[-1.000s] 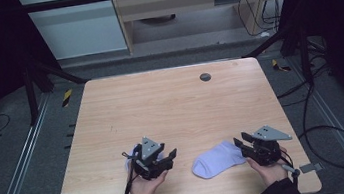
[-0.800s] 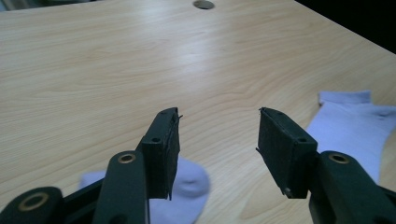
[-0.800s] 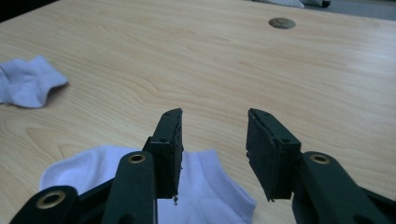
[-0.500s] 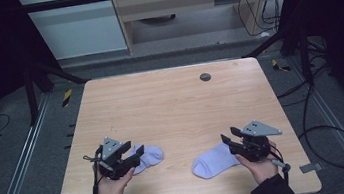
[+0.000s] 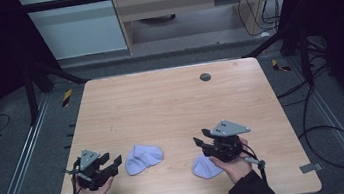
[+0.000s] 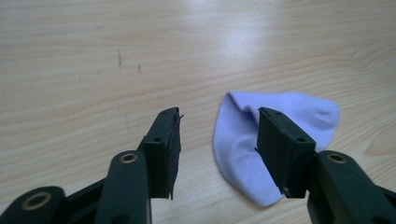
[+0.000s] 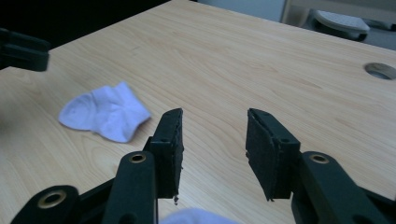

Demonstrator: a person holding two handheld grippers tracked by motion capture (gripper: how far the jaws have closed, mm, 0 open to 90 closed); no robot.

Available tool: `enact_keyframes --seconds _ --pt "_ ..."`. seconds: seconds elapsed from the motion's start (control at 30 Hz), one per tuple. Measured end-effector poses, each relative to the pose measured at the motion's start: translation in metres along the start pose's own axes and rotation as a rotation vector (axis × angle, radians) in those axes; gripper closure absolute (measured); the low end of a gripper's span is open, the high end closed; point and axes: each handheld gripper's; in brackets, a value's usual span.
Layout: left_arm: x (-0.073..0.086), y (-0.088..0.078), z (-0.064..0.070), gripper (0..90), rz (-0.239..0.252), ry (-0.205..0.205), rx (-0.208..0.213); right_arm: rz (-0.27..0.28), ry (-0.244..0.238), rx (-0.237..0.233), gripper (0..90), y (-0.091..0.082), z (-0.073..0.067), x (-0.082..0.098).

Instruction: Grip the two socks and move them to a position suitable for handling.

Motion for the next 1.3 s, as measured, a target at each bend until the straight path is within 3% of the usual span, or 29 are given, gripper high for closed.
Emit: enact_keyframes --seconds 0.03,0.2,0.7,0.8,1.07,1.3 --pt "0.002 0.002 -0.002 50.9 -0.01 -0.002 -0.002 -0.002 -0.011 -0.012 58.3 0.008 -0.009 -0.003" --pt "0.004 0.007 0.001 54.5 -0.035 0.016 0.004 -0.017 -0.022 -0.044 59.0 0.026 -0.028 -0.007" --pt "0.008 0.028 0.008 61.9 -0.116 0.058 0.03 -0.107 -0.056 -0.107 63.9 0.093 -0.071 -0.002" --pt "0.009 0.031 0.009 62.8 -0.126 0.055 0.044 -0.119 -0.056 -0.113 64.3 0.098 -0.074 0.0" --pt "0.01 0.039 0.017 67.3 -0.16 0.1 0.053 -0.184 -0.08 -0.131 65.6 0.121 -0.083 0.015" --pt "0.012 0.045 0.015 72.2 -0.181 0.093 0.059 -0.234 -0.088 -0.144 66.2 0.136 -0.087 0.024"
Point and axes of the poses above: each handheld gripper's, and its own axes: y roughly forward along the jaws, x roughly out of its underside, z roughly to its right, and after that the axes turned 9 degrees about y, right-handed
